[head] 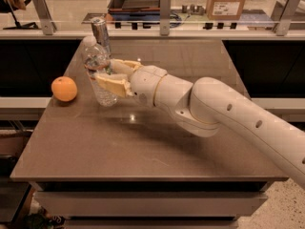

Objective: Move water bottle near orange

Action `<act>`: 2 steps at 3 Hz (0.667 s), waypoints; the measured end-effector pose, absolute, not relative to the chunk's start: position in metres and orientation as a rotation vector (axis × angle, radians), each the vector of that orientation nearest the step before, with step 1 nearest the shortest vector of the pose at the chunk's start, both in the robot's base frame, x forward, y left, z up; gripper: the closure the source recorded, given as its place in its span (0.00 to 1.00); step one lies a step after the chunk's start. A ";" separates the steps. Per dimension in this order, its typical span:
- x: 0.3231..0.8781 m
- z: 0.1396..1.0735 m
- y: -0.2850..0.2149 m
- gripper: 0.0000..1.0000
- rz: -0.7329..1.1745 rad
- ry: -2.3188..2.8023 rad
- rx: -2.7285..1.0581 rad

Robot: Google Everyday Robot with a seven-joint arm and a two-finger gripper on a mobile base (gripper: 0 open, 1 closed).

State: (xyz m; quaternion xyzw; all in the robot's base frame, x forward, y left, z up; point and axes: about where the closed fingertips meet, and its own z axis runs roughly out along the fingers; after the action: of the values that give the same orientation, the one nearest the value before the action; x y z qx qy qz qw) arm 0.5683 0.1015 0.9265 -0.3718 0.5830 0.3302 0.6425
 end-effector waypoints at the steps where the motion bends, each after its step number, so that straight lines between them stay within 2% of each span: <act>1: 0.568 0.926 0.101 1.00 0.753 1.329 -0.846; 2: 0.570 0.915 0.103 1.00 0.761 1.367 -0.855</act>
Offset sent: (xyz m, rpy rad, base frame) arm 0.0069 0.0002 -0.0308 -0.0494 0.0919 0.0012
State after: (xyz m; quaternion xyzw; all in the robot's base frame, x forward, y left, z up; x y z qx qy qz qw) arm 0.5704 0.1032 0.9151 -0.3729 0.5966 0.3322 0.6282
